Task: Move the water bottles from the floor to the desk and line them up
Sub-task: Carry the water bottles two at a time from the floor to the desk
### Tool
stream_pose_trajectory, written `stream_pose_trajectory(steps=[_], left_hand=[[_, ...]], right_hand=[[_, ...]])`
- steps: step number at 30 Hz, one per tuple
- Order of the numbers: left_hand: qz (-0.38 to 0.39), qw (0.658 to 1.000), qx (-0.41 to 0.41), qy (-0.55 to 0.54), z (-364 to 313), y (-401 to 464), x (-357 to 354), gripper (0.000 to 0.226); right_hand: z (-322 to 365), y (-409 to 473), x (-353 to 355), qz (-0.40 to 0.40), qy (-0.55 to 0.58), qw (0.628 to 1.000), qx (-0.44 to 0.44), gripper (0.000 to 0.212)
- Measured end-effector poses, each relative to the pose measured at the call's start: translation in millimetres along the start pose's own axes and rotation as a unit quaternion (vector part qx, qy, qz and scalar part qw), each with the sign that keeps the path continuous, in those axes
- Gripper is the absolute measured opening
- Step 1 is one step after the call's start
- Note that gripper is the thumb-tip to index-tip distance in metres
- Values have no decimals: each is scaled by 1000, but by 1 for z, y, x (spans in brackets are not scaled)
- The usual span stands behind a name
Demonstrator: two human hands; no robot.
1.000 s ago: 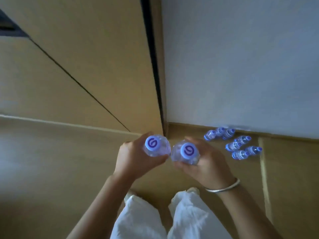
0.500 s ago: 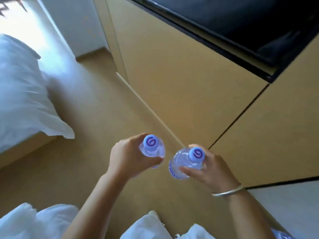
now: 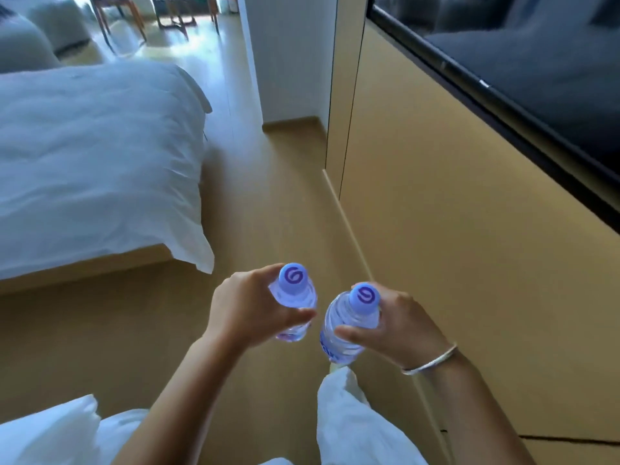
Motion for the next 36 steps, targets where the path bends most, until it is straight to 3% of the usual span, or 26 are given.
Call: stream_pose_trajectory(steps=[4, 7, 11, 19, 25, 36], left_hand=[[-28, 999, 21, -36, -9, 71, -2, 28], [-58, 996, 37, -49, -17, 122, 2, 40], [-93, 992, 58, -65, -28, 179, 11, 42], [-123, 984, 85, -100, -3, 271, 31, 51], [-126, 980, 104, -110, 42, 365, 63, 50], [-119, 981, 103, -116, 119, 556, 188, 46]], right_hand=[[-12, 81, 28, 25, -15, 999, 36, 41], [-22, 140, 52, 14, -26, 998, 59, 60], [-29, 214, 76, 22, -49, 995, 86, 66], [-23, 328, 72, 40, -28, 994, 93, 69], [10, 438, 58, 68, -37, 990, 115, 69], [108, 646, 48, 22, -16, 993, 115, 55]])
Point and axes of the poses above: each hand's wrist, its own y-axis towards the middle knuckle, its own x-axis out of the back of the hand, z = x × y, the point moved 3 cm from there along y, towards the middle knuckle, and after that the axes turned 10 degrees about -y, right-handed, at the moved point
